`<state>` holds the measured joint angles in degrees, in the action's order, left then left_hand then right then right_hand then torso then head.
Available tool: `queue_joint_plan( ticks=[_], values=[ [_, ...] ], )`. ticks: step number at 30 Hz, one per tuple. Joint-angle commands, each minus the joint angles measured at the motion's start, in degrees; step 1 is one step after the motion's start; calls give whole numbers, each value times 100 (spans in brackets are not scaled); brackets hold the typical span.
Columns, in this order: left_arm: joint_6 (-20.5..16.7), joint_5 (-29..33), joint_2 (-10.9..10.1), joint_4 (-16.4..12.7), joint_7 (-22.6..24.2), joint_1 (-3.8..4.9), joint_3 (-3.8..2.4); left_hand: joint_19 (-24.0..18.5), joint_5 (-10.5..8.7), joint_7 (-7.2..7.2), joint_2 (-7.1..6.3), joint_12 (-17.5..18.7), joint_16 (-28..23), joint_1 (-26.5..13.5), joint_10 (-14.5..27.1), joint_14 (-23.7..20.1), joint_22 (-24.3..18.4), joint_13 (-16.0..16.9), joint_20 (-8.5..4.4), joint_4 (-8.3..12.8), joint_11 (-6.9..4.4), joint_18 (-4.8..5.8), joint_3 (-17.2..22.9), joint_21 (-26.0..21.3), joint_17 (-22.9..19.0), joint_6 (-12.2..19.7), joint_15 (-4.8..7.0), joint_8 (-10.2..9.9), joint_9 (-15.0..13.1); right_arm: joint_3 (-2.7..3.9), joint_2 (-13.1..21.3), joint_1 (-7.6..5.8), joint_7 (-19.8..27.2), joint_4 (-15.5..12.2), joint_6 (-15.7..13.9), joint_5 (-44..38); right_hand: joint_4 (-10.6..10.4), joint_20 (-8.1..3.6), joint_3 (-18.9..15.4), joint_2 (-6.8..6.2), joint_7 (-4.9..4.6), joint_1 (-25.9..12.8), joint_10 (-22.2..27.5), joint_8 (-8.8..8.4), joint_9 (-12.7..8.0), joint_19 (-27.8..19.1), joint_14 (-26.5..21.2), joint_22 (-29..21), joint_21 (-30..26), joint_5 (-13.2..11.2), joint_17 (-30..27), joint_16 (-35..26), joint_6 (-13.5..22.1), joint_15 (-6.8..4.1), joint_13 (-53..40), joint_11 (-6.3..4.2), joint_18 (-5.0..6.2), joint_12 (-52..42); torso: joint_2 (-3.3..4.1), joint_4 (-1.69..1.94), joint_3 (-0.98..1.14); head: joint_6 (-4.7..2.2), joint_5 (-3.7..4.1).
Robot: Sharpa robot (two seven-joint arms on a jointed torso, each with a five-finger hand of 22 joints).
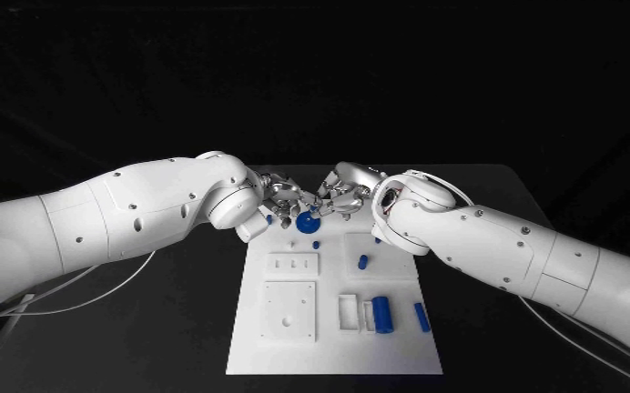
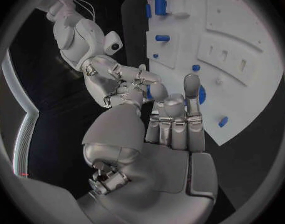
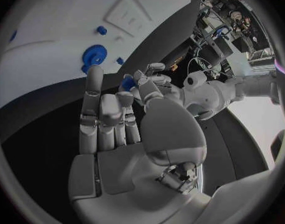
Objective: Assemble the parts on the task board
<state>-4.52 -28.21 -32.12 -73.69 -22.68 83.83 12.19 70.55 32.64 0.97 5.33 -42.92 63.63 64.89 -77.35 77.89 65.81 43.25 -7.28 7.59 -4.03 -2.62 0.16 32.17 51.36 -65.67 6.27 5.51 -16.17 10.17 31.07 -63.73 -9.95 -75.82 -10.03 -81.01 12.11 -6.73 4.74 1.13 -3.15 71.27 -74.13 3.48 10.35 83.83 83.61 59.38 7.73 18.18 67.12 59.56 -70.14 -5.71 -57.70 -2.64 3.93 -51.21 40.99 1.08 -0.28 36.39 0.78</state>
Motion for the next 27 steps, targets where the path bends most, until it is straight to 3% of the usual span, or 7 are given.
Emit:
queue_joint_plan(
  ticks=[1,2,5,15,19,21,27],
  values=[
    [-103,66,7,-32,107,-2,-8,20,66,-67,-48,-27,28,-97,4,-14,59,10,-52,-60,-35,87,73,-54,3,50,45,45,-2348,-5,-12,3,33,11,-8,-10,10,-39,38,56,148,-21,17,16,-12,183,17,-8,14,30,2,16,-181,-37,0,-35,-87,14,-6,-2,-1,5,-1],
    [-126,67,6,-33,106,-3,-8,27,146,-90,-94,-51,52,-177,23,-28,94,29,-61,-161,-51,98,76,-76,18,128,74,207,-2849,-6,-12,3,34,11,-16,-24,10,-39,38,56,148,-21,17,16,-12,183,17,-8,14,30,2,16,-181,-37,0,-35,-87,14,-8,-4,-1,4,-3],
    [-147,68,0,-31,99,-5,-8,44,123,-132,-247,-99,101,-226,32,-21,152,52,-67,-268,-56,107,86,-108,44,213,65,351,-3244,-8,-11,3,36,12,-31,-53,10,-40,69,29,143,-32,20,16,-14,186,16,-12,18,74,-1,7,-174,-36,6,-33,-86,19,-9,-7,-2,2,-1],
    [21,68,-5,-30,67,-8,-8,101,-73,-190,-447,-146,186,-158,15,-13,369,38,-84,-694,-92,133,33,-265,68,80,85,386,-3703,-14,-6,4,41,15,-38,-72,7,-39,68,30,144,-36,19,15,-14,185,16,-14,17,85,0,8,-174,-36,7,-34,-86,19,-6,-4,-2,16,7],
    [51,72,-11,-29,77,-9,-8,124,104,-248,-435,-155,217,-134,18,-11,451,46,-106,-701,-117,152,134,-312,92,141,110,631,-4296,-17,-7,5,45,18,-34,-69,7,-39,68,30,144,-36,19,15,-14,185,16,-14,17,85,0,8,-174,-36,7,-34,-86,19,-6,-2,-3,15,6],
    [79,86,-14,-31,100,-11,-8,133,329,-264,-391,-162,233,-157,25,-17,506,54,-116,-725,-131,163,322,-357,102,230,115,776,-4619,-20,-9,6,49,21,-29,-65,7,-39,69,30,144,-36,19,15,-14,184,16,-14,17,85,-1,7,-176,-36,7,-35,-86,19,-8,0,-5,17,6],
    [115,123,-18,-36,151,-13,-9,146,679,-251,-395,-165,227,-238,51,-38,609,60,-117,-673,-127,167,764,-436,81,316,112,856,-4811,-27,-15,9,58,29,-11,-41,10,-40,72,30,146,-34,19,16,-14,184,16,-15,17,87,-3,3,-182,-37,8,-35,-85,19,-10,-2,-4,29,4]
  ],
)
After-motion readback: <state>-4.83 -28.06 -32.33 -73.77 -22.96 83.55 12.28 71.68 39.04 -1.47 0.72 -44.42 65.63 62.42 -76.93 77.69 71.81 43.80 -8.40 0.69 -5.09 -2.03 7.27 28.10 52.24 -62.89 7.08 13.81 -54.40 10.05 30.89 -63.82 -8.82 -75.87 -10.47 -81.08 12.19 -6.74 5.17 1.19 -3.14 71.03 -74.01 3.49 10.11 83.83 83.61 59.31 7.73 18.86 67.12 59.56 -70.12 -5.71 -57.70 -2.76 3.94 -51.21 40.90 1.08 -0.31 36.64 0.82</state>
